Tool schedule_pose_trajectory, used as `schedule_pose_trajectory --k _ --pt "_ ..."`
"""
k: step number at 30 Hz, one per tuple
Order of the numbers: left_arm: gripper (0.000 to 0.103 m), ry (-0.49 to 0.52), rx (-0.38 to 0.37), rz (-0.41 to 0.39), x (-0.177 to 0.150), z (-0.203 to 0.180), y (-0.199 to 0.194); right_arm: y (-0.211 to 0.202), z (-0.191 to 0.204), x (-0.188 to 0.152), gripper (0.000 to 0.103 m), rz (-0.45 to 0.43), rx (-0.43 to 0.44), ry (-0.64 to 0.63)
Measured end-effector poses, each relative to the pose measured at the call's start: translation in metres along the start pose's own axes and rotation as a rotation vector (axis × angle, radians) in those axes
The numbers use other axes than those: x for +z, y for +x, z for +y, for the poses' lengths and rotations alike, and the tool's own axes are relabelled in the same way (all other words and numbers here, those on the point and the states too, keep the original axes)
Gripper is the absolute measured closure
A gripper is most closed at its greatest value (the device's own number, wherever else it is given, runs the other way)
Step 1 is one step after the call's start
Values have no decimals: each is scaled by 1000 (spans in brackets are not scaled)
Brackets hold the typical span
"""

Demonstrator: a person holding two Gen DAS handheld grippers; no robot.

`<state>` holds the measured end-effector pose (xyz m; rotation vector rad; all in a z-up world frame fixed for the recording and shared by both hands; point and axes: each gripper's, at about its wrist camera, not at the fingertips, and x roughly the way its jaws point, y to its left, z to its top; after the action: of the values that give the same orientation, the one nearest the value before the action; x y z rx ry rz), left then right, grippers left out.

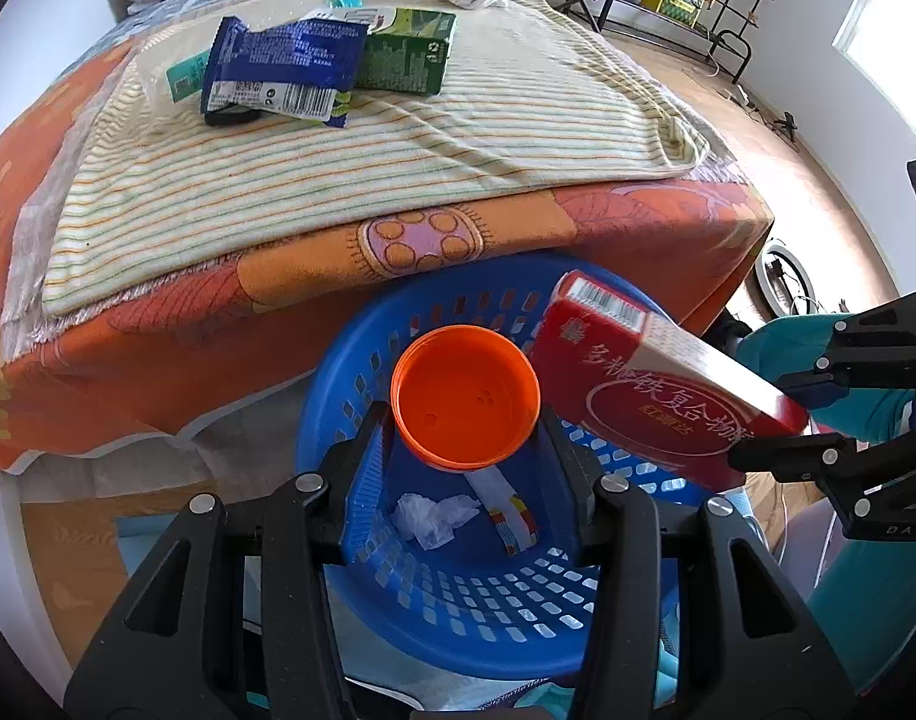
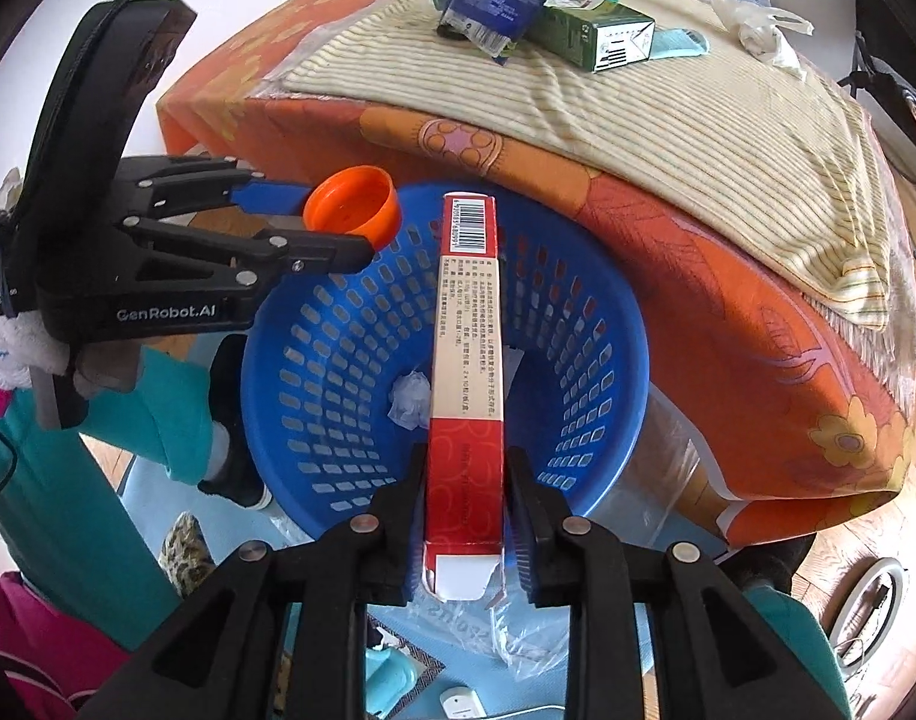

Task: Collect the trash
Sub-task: 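Carry the orange cap and red box over the basket and release both, then move both tools back over the bed toward the blue snack bag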

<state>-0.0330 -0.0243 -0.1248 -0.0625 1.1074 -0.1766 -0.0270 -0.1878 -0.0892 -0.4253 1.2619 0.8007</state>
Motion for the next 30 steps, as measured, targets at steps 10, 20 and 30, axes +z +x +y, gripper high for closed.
schedule_pose_trajectory --k 10,20,30 --pt "39 -29 8 -6 2 7 1 -3 -8 5 34 -49 -40 38" --pt "39 -41 15 -10 8 9 2 -9 -21 11 24 -86 -46 89" --pt "39 -94 39 -75 40 23 -14 -30 -34 35 18 -166 -44 119"
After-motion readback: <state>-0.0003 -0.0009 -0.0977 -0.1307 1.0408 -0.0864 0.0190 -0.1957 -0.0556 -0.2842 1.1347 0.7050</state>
